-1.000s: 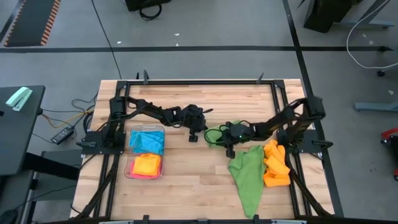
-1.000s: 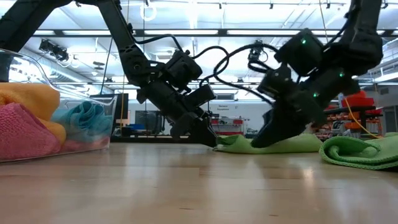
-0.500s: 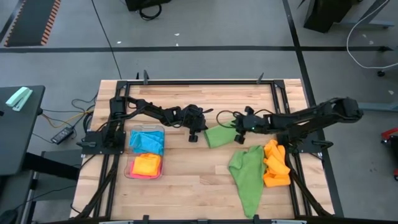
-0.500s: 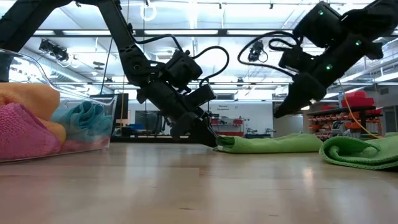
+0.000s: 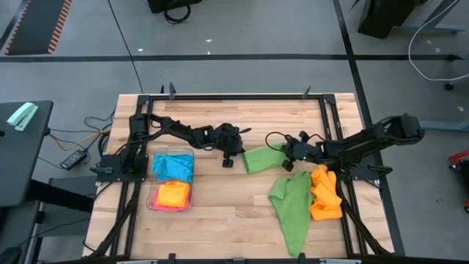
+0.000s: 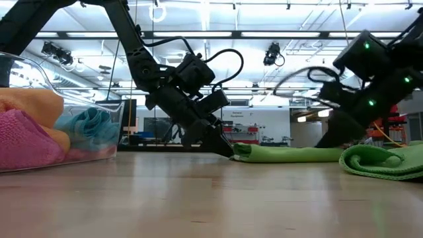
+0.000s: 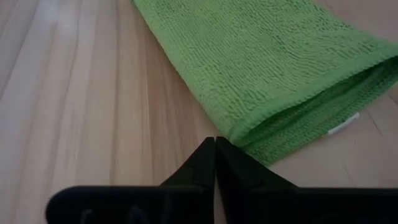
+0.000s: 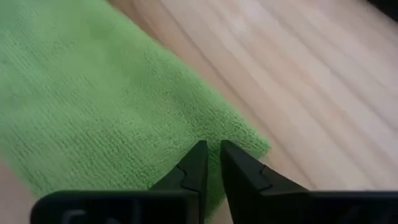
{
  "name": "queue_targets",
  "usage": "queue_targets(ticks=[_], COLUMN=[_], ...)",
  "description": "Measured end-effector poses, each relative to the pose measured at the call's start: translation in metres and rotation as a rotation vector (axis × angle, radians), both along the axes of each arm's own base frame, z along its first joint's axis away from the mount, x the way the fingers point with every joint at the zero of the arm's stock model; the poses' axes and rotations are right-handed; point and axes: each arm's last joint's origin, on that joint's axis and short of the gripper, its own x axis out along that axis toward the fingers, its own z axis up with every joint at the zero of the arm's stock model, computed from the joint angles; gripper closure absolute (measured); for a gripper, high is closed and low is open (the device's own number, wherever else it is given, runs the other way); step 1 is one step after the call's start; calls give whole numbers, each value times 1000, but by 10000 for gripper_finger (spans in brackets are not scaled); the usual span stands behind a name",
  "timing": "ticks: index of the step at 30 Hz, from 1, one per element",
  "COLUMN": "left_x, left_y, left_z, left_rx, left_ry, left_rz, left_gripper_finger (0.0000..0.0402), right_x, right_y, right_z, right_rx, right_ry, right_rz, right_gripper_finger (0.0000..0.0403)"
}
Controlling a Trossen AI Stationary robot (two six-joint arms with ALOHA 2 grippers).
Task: Fold microfiber towels
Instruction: Fold the left green microfiber cloth
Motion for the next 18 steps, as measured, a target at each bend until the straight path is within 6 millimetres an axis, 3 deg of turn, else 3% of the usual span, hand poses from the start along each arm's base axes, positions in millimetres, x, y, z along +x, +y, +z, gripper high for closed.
queue_targets(ticks=[7, 18], left_x=[0, 0], left_y=[0, 0], left_z=[0, 0], left_rx=[-1, 1], left_ry=[0, 0], left_rz=[0, -1], left_gripper_finger=[378, 386], right_x=[18, 4], right_y=[-3, -18], right_z=[28, -1], right_rx=[-93, 30], right_ry=[-42, 65], right_rz=[28, -72], right_gripper_finger=[355, 355])
